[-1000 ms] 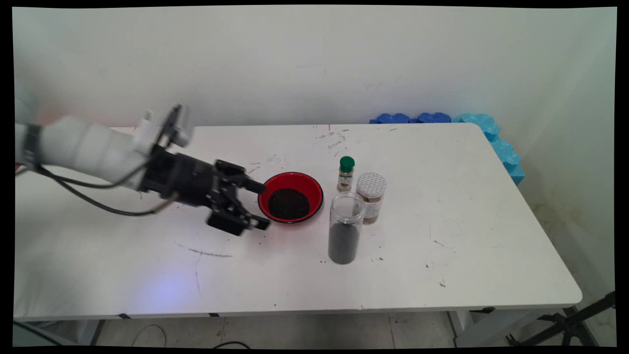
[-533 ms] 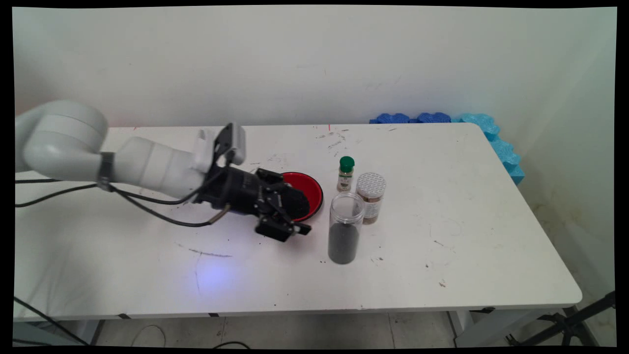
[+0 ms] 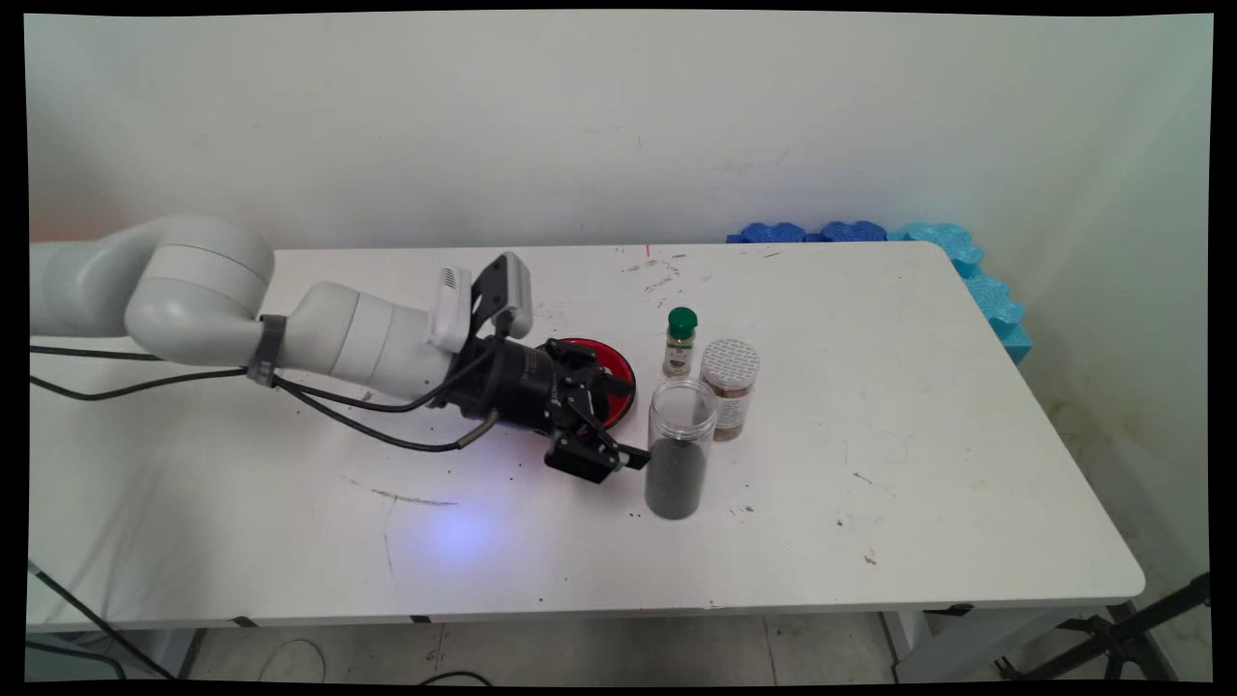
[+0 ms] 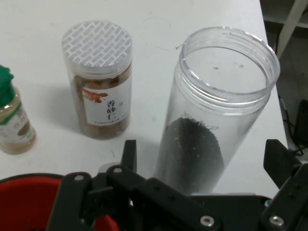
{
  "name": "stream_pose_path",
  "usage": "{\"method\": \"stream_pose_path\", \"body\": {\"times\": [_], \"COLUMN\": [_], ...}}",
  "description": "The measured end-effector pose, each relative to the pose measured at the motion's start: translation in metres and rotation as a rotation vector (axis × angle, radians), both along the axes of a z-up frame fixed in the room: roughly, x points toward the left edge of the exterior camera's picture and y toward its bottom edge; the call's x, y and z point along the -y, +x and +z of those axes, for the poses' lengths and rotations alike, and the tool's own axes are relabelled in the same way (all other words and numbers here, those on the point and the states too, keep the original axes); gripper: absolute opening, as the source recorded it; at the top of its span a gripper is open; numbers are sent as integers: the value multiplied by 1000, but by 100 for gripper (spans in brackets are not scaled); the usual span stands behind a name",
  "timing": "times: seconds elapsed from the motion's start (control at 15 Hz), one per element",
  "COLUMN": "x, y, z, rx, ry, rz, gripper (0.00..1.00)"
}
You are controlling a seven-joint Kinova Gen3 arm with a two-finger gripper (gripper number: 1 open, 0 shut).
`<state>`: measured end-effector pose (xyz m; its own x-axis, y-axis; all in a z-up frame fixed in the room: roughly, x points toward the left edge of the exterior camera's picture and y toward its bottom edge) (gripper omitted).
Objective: Pick up the black seasoning powder from the table
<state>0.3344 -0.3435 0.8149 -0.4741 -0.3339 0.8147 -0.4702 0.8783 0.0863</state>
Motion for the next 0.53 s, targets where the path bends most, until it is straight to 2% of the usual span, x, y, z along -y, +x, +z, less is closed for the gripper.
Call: {"method": "stream_pose_path", "body": {"times": [0.53], "x": [6], "y": [-16], "z": [-7], "rx": [-6], "ry": [0], "rz": [-27], "gripper": [100]}}
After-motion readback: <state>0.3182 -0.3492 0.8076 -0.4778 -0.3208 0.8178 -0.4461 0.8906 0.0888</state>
